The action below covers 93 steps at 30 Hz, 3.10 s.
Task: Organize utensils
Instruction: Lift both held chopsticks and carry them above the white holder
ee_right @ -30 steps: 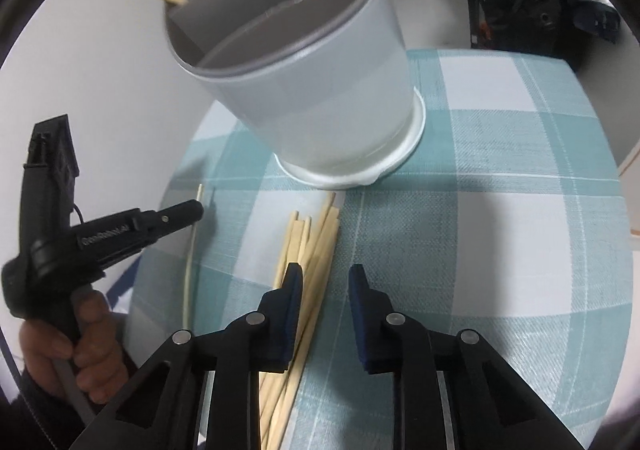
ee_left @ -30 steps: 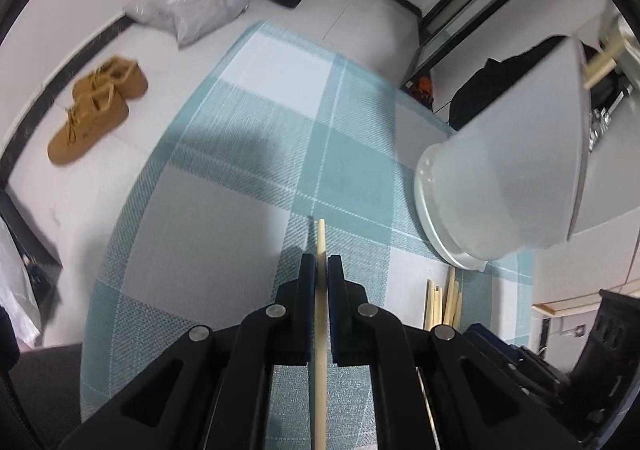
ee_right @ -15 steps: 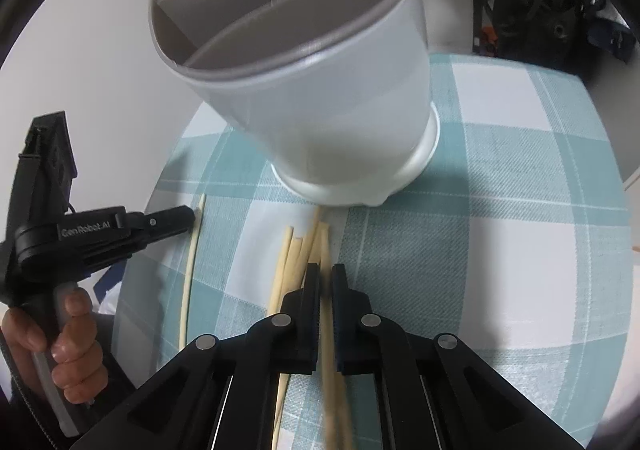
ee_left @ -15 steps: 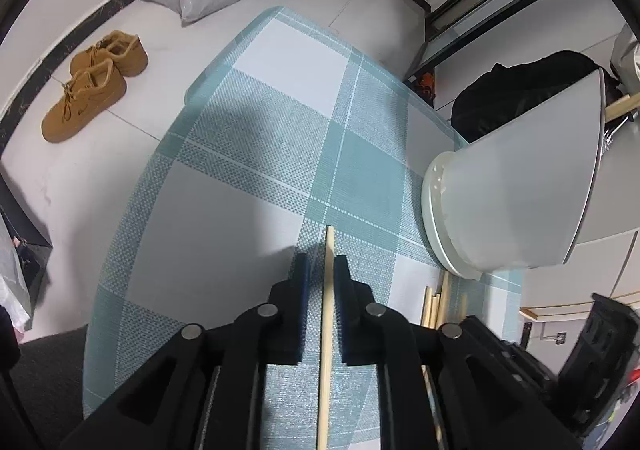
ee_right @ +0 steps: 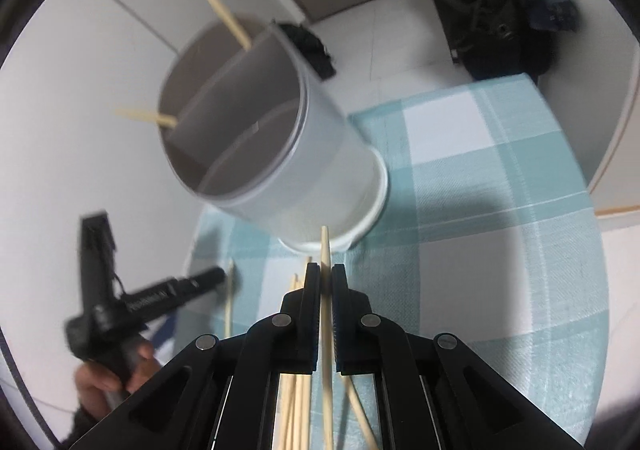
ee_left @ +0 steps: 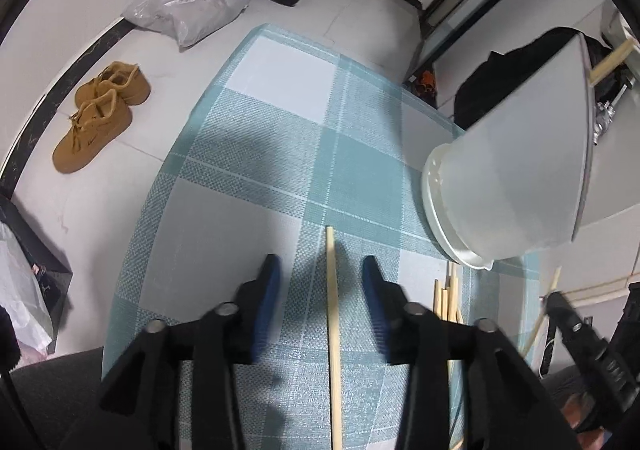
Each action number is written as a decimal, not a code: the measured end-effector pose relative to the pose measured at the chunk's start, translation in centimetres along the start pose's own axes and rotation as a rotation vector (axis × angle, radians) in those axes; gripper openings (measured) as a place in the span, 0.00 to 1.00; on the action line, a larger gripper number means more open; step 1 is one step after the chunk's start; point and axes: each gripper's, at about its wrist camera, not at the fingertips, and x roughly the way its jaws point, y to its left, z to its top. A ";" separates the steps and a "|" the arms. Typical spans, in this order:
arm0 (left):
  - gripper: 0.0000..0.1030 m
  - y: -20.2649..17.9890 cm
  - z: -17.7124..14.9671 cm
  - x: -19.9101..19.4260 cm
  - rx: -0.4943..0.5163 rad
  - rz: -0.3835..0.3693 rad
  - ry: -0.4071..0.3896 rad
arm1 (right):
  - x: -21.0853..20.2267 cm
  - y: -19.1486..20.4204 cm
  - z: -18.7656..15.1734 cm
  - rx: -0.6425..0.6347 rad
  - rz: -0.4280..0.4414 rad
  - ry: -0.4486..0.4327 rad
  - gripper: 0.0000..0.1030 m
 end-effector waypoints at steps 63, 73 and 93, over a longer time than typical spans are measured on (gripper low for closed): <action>0.00 -10.8 -5.8 -12.1 0.354 0.029 -0.454 | -9.3 7.8 -3.4 -0.333 0.041 -0.396 0.04; 0.00 -13.7 -2.9 -16.9 0.370 -0.065 -0.496 | -12.1 9.0 -0.8 -0.343 0.074 -0.439 0.04; 0.00 -16.5 8.7 -19.0 0.321 -0.106 -0.495 | -15.9 15.0 13.6 -0.480 0.124 -0.606 0.04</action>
